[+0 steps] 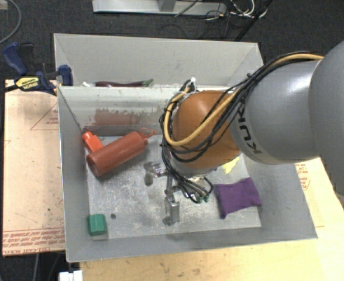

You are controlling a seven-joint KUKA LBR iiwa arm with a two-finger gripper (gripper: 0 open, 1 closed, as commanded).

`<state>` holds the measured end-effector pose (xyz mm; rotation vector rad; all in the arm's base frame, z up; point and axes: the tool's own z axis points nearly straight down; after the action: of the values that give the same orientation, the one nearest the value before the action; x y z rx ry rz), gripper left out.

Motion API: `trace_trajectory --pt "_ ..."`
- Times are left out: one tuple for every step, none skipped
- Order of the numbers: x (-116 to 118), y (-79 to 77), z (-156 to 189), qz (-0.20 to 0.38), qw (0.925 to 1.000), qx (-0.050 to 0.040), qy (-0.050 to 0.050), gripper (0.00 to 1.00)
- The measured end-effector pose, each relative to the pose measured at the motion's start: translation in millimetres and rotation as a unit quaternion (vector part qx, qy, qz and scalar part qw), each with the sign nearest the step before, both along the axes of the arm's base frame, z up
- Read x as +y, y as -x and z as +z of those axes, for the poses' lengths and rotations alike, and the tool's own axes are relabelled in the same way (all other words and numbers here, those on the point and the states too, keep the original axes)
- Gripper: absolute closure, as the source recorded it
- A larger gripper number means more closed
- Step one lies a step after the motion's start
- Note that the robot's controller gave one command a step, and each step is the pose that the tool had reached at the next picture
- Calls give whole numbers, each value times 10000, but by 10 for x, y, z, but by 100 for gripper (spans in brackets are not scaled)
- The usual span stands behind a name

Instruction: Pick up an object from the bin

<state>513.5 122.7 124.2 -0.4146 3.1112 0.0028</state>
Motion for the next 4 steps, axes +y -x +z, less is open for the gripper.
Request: trace_trajectory --pt "264 -359 -195 -26 10000 16 16 0" --pt "559 -559 -39 212 9998 8 -26 0" --pt "273 -473 111 -276 9996 -3 -2 0" --pt "499 -734 162 101 9999 0 -8 0"
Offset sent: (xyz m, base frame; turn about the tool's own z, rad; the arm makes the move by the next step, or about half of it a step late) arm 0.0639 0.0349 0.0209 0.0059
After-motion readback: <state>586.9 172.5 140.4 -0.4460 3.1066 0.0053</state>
